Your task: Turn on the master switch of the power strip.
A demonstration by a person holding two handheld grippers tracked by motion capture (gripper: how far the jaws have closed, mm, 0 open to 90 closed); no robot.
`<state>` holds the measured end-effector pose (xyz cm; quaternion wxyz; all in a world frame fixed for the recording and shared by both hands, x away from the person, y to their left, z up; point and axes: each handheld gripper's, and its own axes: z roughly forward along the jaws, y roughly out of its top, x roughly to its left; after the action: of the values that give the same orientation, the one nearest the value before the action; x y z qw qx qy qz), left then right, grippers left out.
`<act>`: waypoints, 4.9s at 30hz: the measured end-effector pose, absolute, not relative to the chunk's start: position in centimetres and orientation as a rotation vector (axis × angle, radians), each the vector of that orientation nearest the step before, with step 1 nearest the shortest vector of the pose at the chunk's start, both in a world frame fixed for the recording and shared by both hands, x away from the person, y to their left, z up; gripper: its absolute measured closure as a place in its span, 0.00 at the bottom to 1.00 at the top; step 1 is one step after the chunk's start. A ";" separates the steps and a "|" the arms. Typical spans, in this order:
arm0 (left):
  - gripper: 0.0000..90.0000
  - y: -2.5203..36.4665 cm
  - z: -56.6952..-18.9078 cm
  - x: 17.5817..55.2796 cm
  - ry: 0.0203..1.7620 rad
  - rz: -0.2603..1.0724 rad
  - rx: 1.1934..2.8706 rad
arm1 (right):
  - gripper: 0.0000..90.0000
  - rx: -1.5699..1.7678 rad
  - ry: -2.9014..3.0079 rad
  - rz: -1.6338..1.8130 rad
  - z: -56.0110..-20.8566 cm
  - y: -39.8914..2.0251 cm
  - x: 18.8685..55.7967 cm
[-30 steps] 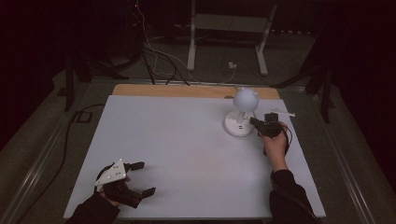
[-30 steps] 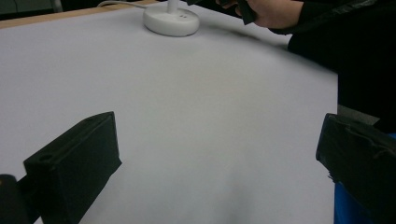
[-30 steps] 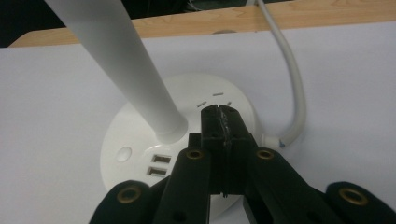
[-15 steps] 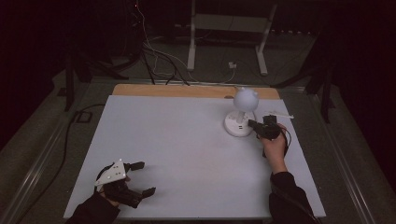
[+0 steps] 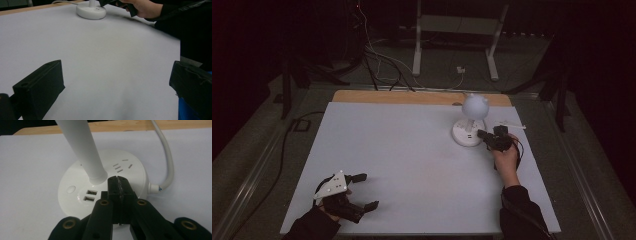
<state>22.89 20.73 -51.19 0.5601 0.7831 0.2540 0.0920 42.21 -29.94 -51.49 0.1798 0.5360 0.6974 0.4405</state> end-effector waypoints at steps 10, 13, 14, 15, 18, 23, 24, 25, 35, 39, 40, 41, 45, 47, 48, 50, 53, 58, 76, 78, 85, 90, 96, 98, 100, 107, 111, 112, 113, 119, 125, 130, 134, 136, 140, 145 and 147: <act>0.00 20.7 -51.2 22.9 0.598 0.218 1.848 | 1.00 1.148 2.187 1.274 -52.0 -30.6 42.7; 0.00 20.7 -51.2 22.9 0.600 0.217 1.849 | 1.00 1.096 2.214 1.248 -51.9 -30.6 42.7; 0.00 20.7 -51.2 22.9 0.601 0.216 1.849 | 1.00 1.085 2.211 1.241 -51.8 -30.6 42.7; 0.00 20.7 -51.3 22.9 0.601 0.216 1.848 | 1.00 1.067 2.201 1.241 -51.7 -30.7 42.7; 0.00 20.7 -51.3 22.9 0.602 0.216 1.849 | 1.00 1.033 2.176 1.262 -51.4 -30.7 42.7; 0.00 20.7 -51.3 22.9 0.602 0.219 1.850 | 1.00 0.923 2.196 1.190 -51.1 -30.6 42.9; 0.00 20.7 -51.3 23.0 0.602 0.219 1.851 | 1.00 0.898 2.198 1.163 -51.0 -30.6 42.9; 0.00 20.7 -51.3 23.0 0.602 0.219 1.851 | 1.00 0.874 2.206 1.127 -50.8 -30.5 42.8; 0.00 20.7 -51.3 23.0 0.600 0.221 1.853 | 1.00 0.889 2.244 1.045 -50.7 -30.5 43.0; 0.00 20.7 -51.3 23.0 0.600 0.221 1.854 | 1.00 0.907 2.247 1.032 -50.9 -30.5 43.1; 0.00 20.7 -51.3 23.0 0.600 0.222 1.854 | 1.00 0.910 2.244 1.029 -50.9 -30.5 43.1; 0.00 20.7 -51.3 23.0 0.600 0.222 1.855 | 1.00 0.915 2.243 1.029 -50.9 -30.4 43.1; 0.00 20.7 -51.3 23.0 0.599 0.221 1.856 | 1.00 0.932 2.246 1.025 -50.9 -30.4 43.2; 0.00 20.7 -51.3 23.0 0.600 0.222 1.857 | 1.00 0.931 2.245 1.018 -50.9 -30.3 43.1; 0.00 20.7 -51.3 23.0 0.600 0.222 1.857 | 1.00 0.927 2.246 1.014 -50.9 -30.3 43.1; 0.00 20.7 -51.3 22.9 0.600 0.222 1.858 | 1.00 0.922 2.249 1.005 -50.9 -30.2 43.1; 0.00 20.6 -51.3 22.9 0.599 0.222 1.859 | 1.00 0.924 2.244 1.000 -51.0 -30.2 43.1; 0.00 20.6 -51.3 22.9 0.597 0.223 1.858 | 1.00 0.975 2.233 1.005 -51.0 -30.1 43.1; 0.00 20.6 -51.2 22.8 0.591 0.223 1.857 | 1.00 1.059 2.223 0.929 -50.8 -29.3 43.0; 0.00 20.6 -51.2 22.8 0.593 0.225 1.858 | 1.00 1.064 2.223 0.929 -50.8 -29.3 43.0; 0.00 20.6 -51.3 22.8 0.595 0.225 1.861 | 1.00 1.087 2.189 0.979 -51.1 -29.6 42.7; 0.00 20.6 -51.3 22.8 0.595 0.223 1.855 | 1.00 1.077 2.189 0.986 -51.1 -29.6 42.7; 0.00 20.7 -51.3 22.9 0.597 0.226 1.855 | 1.00 1.081 2.168 1.048 -51.0 -30.1 42.5; 0.00 20.7 -51.3 22.9 0.599 0.224 1.852 | 1.00 1.074 2.164 1.052 -50.9 -30.3 42.4; 0.00 20.7 -51.3 23.0 0.600 0.225 1.854 | 1.00 1.084 2.137 1.098 -50.6 -30.5 42.2; 0.00 20.7 -51.3 22.9 0.601 0.225 1.852 | 1.00 1.094 2.111 1.131 -49.1 -30.5 42.1; 0.00 20.7 -51.2 22.9 0.598 0.225 1.850 | 1.00 1.104 2.114 1.141 -48.9 -30.5 41.9; 0.00 20.7 -51.2 22.9 0.597 0.225 1.850 | 0.98 1.106 2.111 1.155 -48.8 -30.5 41.8; 0.00 20.7 -51.2 22.9 0.596 0.224 1.849 | 0.92 1.110 2.104 1.166 -48.7 -30.5 41.7; 0.00 20.7 -51.2 22.9 0.596 0.224 1.841 | 0.60 1.109 2.078 1.177 -48.0 -30.5 41.1; 0.00 20.7 -51.2 22.9 0.597 0.226 1.842 | 0.21 1.172 2.045 1.230 -47.4 -30.9 40.5; 0.00 20.7 -51.2 22.8 0.596 0.225 1.837 | 0.00 1.173 2.070 1.274 -47.1 -31.1 40.0; 0.00 20.7 -51.2 22.8 0.596 0.223 1.836 | 0.00 1.174 2.117 1.342 -46.8 -31.2 39.4; 0.00 20.7 -51.2 22.8 0.596 0.223 1.838 | 0.00 1.169 2.121 1.329 -46.8 -31.1 39.0; 0.00 20.7 -51.2 22.8 0.593 0.224 1.838 | 0.00 1.153 2.128 1.353 -46.7 -31.0 38.2; 0.00 20.7 -51.2 22.9 0.597 0.223 1.837 | 0.00 1.122 2.157 1.371 -46.5 -30.5 37.0; 0.00 20.7 -51.2 22.9 0.596 0.223 1.835 | 0.00 1.103 2.171 1.386 -46.5 -30.3 36.5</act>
<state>22.86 20.73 -51.16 0.5642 0.7800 0.2535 0.0947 36.45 -30.26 -46.51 0.1692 0.3879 0.7636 0.4876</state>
